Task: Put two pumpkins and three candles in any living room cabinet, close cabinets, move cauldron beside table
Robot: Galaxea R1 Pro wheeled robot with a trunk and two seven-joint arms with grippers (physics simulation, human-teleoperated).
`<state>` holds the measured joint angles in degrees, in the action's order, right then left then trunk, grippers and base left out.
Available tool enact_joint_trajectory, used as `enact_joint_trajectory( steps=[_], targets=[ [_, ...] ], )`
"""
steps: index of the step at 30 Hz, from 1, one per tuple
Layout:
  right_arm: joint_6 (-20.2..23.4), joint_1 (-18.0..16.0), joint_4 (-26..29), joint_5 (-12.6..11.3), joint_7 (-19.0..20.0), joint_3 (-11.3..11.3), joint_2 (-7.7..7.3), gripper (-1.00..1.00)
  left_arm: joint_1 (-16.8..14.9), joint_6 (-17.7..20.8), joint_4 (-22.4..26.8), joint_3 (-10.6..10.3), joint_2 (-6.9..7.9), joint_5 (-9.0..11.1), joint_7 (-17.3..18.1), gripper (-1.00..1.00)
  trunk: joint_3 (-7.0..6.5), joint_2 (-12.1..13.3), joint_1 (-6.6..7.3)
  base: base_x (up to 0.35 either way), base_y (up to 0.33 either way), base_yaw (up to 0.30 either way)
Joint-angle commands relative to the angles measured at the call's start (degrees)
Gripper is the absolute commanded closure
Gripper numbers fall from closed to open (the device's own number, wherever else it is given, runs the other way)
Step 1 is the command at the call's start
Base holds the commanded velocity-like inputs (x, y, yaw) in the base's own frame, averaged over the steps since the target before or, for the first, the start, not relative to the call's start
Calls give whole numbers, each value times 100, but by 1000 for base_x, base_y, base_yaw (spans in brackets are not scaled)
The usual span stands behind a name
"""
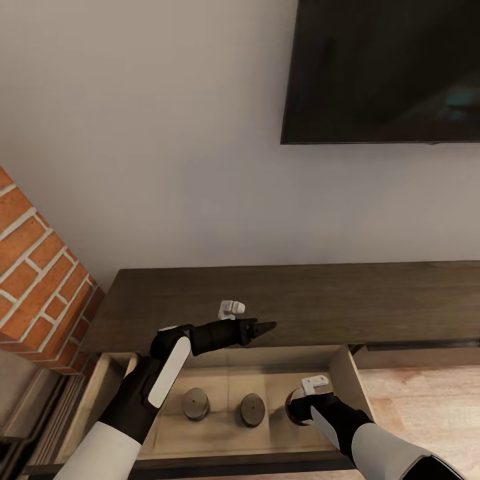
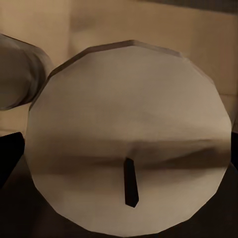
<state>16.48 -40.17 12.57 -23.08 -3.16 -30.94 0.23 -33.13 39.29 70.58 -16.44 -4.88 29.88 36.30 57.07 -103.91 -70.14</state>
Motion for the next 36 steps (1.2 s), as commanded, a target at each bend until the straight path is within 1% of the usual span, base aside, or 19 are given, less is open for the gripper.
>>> enact_joint_trajectory(
  steps=[1,4,36],
  targets=[
    [1,0,0,-4,0,0,1,-100,0,0,0,0,1,0,0,-100,0,0,0,0,0,0],
    [-1,0,0,-4,0,0,1,-100,0,0,0,0,2,0,0,-100,0,0,0,0,0,0],
    [-2,0,0,-4,-9,0,3,-100,0,0,-9,3,-4,0,-3,-100,-574,1283,703,0,0,0]
  ],
)
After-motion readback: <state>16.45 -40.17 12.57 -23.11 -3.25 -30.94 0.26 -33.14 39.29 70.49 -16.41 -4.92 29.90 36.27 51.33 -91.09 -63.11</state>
